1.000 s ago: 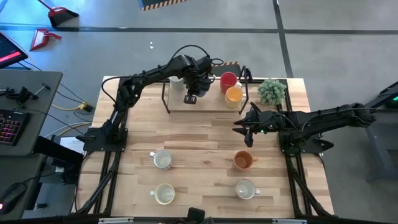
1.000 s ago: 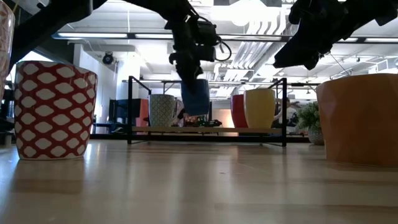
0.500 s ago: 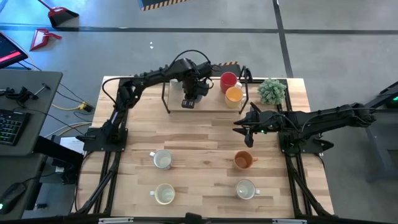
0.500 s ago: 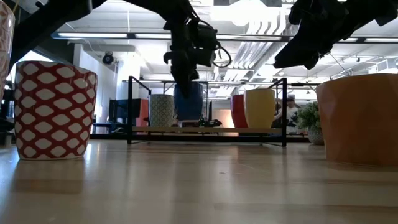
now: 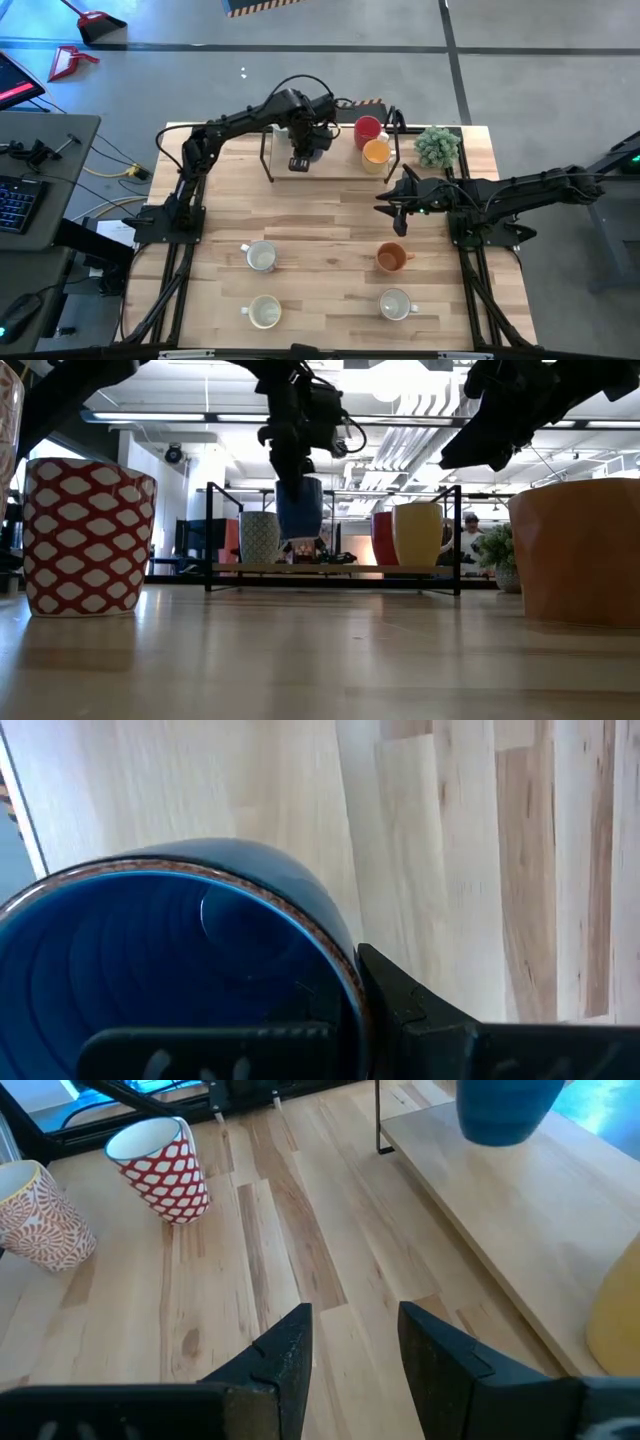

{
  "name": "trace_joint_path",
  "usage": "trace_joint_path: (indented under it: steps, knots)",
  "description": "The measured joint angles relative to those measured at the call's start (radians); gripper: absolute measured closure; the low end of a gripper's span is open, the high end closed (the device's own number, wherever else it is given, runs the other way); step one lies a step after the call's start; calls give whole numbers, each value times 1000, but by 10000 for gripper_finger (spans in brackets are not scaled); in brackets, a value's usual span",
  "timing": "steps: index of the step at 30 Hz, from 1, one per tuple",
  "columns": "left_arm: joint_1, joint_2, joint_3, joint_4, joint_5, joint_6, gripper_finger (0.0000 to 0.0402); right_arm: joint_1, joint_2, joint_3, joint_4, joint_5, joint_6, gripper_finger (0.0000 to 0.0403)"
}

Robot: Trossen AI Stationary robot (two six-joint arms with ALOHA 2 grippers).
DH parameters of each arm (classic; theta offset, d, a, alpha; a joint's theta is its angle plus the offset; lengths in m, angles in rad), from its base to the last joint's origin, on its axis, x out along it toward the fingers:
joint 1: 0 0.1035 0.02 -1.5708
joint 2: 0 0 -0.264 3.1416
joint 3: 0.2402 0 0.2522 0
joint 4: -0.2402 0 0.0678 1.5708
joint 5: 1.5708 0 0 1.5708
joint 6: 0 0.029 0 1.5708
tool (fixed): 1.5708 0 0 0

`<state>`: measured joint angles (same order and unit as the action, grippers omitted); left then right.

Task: Place coffee mugs
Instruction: Put the blue mug on the shelf

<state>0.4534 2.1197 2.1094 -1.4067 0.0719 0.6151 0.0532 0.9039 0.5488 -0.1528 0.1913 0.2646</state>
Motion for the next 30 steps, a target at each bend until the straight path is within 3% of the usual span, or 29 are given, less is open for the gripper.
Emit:
trace_joint_path:
  steps: [4,16,30]
  knots:
    - [0,2,-3,-57,2,3,398,0,0,0,8,0,3,272]
    - [-10,3,-116,101,-3,23,398,0,0,0,23,0,5,272]
    - [-17,3,-145,127,-26,26,398,0,0,0,23,0,-3,272]
